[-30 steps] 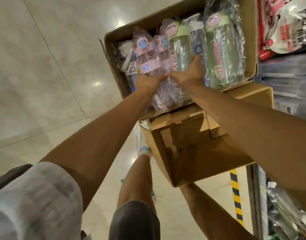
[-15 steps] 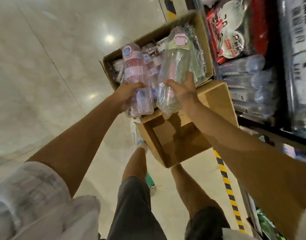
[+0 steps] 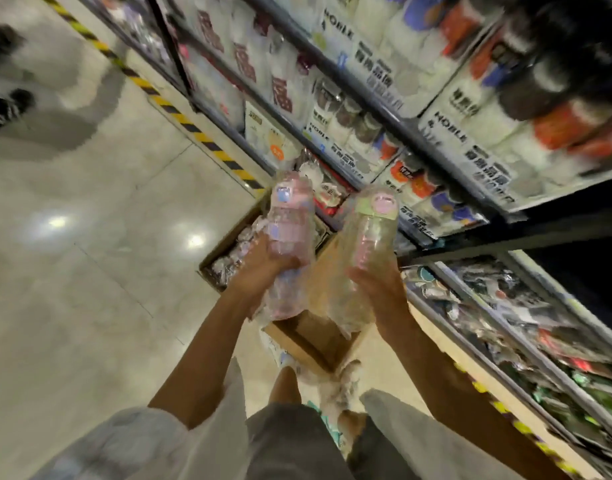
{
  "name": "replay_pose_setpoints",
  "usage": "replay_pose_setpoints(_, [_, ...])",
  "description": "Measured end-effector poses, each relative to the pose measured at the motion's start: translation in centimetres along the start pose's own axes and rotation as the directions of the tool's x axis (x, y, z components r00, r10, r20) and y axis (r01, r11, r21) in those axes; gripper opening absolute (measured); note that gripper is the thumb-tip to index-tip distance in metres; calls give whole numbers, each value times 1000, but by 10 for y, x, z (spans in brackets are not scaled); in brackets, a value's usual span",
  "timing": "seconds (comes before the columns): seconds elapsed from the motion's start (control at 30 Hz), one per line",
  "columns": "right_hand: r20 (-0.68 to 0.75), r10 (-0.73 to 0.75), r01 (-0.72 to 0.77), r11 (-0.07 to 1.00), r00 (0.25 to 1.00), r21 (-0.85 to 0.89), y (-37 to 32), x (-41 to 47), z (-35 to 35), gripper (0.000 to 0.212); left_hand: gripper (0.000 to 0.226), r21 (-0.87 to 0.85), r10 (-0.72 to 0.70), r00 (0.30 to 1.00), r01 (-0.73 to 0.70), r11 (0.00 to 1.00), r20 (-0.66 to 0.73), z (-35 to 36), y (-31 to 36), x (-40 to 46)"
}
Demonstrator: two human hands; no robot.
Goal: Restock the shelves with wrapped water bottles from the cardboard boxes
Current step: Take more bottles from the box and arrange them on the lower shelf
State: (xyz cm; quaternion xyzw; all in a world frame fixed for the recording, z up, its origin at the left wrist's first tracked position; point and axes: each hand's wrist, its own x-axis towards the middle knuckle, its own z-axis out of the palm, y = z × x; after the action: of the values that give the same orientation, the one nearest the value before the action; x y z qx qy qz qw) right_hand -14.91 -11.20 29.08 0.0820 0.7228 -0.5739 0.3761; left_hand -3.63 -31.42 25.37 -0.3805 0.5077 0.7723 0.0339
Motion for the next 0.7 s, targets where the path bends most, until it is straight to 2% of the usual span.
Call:
replay_pose_setpoints(0.03, [-21, -13, 13, 1000, 1000, 26, -8, -15, -17, 54, 66, 19, 22, 1000, -22, 1000, 16, 18, 11, -12])
replay_pose_setpoints(0.1, [-46, -83, 86, 995, 995, 47, -23, -44, -51, 84, 57, 35, 51, 997, -52, 998, 51, 58, 28, -38])
replay_pose_setpoints(0.13, [-58, -130, 132, 990, 990, 49, -33, -59, -67, 98, 59, 46, 68, 994, -72, 996, 81, 80, 33, -50])
replay_pose_setpoints(0.17, [-69, -178, 182, 981, 982, 63, -40, -75, -84, 101, 64, 50, 77, 992, -82, 995, 103, 100, 35, -58])
replay_pose_setpoints(0.27, [-127, -274, 290, 948, 953, 127, -49, -116, -138, 80, 68, 49, 81, 986, -89, 995, 144, 164, 33, -84])
replay_pose_setpoints(0.37, [-195, -300, 340, 914, 934, 223, -43, -154, -193, 81, 77, 48, 108, 970, -121, 991, 217, 232, 24, -119])
replay_pose_setpoints(0.47, [-256, -323, 389, 880, 911, 272, -31, -195, -251, 75, 77, 59, 176, 954, -196, 979, 244, 297, 10, -159])
replay_pose_setpoints(0.6, [-300, -356, 439, 852, 885, 285, -10, -246, -328, 72, 76, 72, 150, 944, -179, 981, 293, 366, -15, -205])
replay_pose_setpoints(0.7, [-331, -375, 474, 828, 866, 300, -3, -273, -374, 68, 81, 115, 168, 917, -222, 968, 361, 412, -16, -226])
